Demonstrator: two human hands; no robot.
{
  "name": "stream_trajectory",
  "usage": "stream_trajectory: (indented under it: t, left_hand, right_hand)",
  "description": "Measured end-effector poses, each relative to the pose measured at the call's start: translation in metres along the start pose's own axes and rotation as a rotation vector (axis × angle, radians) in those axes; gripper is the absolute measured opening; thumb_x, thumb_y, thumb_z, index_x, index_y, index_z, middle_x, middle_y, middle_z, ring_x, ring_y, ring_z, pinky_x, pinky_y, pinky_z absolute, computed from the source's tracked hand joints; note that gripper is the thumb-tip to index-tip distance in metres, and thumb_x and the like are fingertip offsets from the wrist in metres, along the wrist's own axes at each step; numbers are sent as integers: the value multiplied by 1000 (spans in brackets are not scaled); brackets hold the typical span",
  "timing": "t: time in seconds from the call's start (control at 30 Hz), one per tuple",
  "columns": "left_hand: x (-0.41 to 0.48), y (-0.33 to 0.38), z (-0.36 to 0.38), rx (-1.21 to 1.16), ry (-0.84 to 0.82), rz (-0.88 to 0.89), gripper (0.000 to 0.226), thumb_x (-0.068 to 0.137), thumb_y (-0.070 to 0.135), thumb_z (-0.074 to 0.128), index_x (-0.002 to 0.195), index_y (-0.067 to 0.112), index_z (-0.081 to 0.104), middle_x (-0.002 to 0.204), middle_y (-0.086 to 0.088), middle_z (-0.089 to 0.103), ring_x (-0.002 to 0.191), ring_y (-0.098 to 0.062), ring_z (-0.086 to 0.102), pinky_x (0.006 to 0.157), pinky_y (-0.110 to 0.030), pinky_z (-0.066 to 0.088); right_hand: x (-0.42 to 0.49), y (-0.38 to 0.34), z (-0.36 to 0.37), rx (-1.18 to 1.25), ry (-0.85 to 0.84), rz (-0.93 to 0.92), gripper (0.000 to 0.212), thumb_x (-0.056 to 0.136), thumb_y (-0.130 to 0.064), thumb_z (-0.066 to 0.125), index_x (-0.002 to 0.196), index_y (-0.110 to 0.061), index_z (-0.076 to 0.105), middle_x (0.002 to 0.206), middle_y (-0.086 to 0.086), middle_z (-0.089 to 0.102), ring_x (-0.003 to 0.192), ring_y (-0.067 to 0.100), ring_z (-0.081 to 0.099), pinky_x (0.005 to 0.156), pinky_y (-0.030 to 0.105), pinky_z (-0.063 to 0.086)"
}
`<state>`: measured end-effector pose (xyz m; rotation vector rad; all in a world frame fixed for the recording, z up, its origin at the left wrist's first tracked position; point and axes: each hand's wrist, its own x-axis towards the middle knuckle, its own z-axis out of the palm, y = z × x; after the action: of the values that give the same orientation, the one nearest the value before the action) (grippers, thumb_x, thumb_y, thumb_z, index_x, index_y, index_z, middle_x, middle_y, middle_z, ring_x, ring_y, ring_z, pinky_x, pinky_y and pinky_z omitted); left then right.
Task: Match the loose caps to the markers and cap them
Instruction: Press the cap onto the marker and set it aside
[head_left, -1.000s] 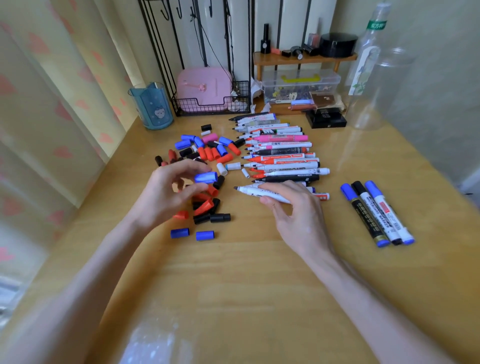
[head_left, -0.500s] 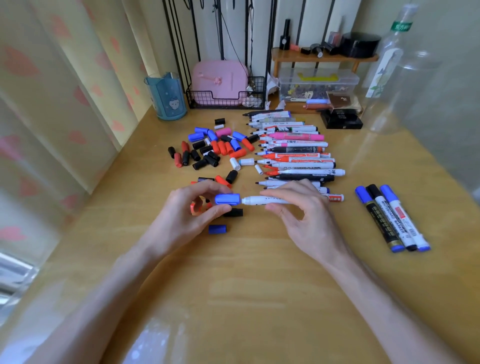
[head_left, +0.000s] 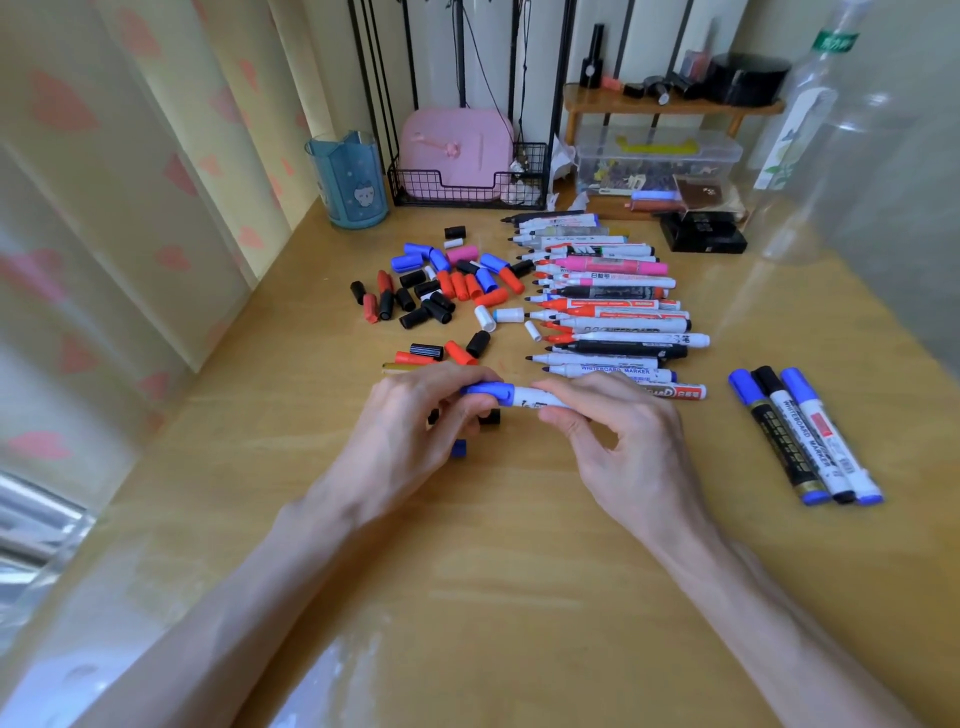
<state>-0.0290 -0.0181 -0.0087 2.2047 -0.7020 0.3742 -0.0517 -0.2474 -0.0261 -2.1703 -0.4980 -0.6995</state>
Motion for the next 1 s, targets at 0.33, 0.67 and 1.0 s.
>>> stream_trajectory:
  t: [0.33,0.67,1.0]
  left_hand:
    - [-1,2,0,-57,-37,-22,18,104,29,58,110,20,73,78,21,63,72,-8,65,69,-21,50]
    - [7,-26,-17,64,55,-99,22,101,22,67,123,20,68,117,15,69,105,-3,60,88,-15,43]
    - [42,-78,-17,68,109,-328,18,100,20,67,116,21,73,112,13,72,108,-4,64,93,-32,53]
  right_hand:
    - [-1,0,-3,2,-12,5,20,92,-10,75,112,-12,80,96,-5,74,88,17,67,80,33,52]
    - [9,14,-20,-48,-21,133,24,89,-12,80,113,-18,79,101,-10,73,98,8,65,81,8,41]
    - [7,14,-11,-82,-44,168,23,92,-18,79,114,-19,79,104,-11,73,100,8,65,85,17,48]
